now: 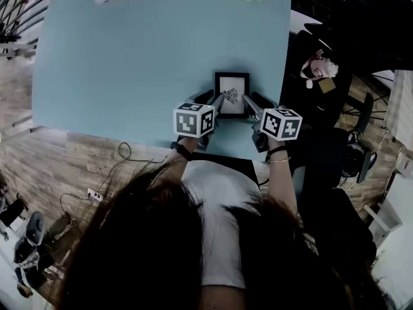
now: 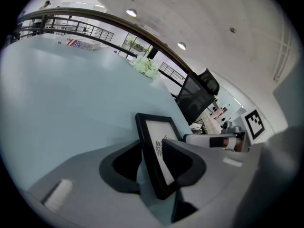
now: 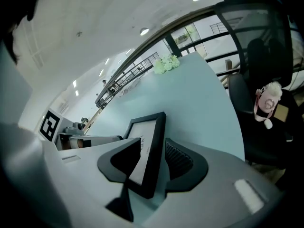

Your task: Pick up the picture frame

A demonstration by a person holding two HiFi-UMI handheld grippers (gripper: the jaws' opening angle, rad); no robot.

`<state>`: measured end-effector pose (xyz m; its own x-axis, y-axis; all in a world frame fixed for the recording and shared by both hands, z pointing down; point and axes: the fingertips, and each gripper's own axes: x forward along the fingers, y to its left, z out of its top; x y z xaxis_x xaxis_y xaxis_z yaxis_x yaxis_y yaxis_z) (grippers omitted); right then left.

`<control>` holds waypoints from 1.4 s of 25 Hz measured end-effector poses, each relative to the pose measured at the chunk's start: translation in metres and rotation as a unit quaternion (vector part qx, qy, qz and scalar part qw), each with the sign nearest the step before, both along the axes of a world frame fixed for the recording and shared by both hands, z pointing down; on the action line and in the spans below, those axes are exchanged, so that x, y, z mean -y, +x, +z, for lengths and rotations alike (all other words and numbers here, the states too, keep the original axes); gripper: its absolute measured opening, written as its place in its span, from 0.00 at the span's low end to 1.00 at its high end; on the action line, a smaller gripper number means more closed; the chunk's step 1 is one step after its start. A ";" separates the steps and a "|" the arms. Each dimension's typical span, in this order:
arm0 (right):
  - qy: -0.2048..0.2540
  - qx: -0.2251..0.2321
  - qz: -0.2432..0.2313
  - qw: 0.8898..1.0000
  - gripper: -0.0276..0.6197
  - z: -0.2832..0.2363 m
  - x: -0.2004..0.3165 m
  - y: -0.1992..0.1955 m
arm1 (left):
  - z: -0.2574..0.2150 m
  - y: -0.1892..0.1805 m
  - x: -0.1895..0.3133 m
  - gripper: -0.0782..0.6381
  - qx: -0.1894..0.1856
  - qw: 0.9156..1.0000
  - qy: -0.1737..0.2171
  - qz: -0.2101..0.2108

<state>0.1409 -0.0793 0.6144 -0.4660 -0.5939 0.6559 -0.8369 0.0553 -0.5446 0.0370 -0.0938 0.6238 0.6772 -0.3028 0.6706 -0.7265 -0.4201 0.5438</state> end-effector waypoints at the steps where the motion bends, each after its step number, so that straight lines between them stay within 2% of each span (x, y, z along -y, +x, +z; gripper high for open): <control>1: -0.008 0.010 -0.001 1.000 0.25 0.002 -0.001 0.000 | 0.001 0.001 -0.001 0.30 -0.001 1.000 -0.007 -0.003; 4: -0.028 0.039 -0.004 0.999 0.25 0.007 -0.003 -0.004 | 0.006 0.000 -0.003 0.30 0.005 1.000 -0.024 -0.008; 9: -0.038 0.074 -0.001 0.997 0.25 0.006 -0.002 -0.004 | 0.011 -0.006 0.000 0.30 0.026 0.999 -0.025 -0.019; 15: -0.042 0.102 0.001 0.994 0.25 0.005 -0.004 -0.006 | 0.013 -0.010 0.001 0.30 0.005 0.998 -0.047 -0.031; 20: -0.064 0.147 -0.020 0.987 0.25 0.004 -0.003 -0.011 | 0.015 -0.011 0.001 0.30 -0.009 0.997 -0.068 -0.036; 27: -0.102 0.249 -0.020 0.963 0.25 0.000 -0.001 -0.009 | 0.015 -0.012 0.001 0.29 -0.035 0.994 -0.097 -0.044; 30: -0.145 0.280 -0.019 0.949 0.25 0.003 -0.002 -0.006 | 0.015 -0.012 0.002 0.29 -0.043 0.993 -0.104 -0.046; 33: -0.199 0.290 -0.052 0.935 0.25 0.008 -0.008 -0.009 | 0.016 -0.014 0.003 0.29 -0.053 0.991 -0.112 -0.055; 35: -0.217 0.283 -0.088 0.930 0.25 0.009 -0.012 -0.014 | 0.016 -0.015 0.004 0.29 -0.057 0.990 -0.117 -0.058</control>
<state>0.1265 -0.0675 0.6233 -0.8748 -0.2123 0.4355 -0.4073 -0.1645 -0.8984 0.0225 -0.0974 0.6403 0.7221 -0.2284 0.6530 -0.6909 -0.1901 0.6975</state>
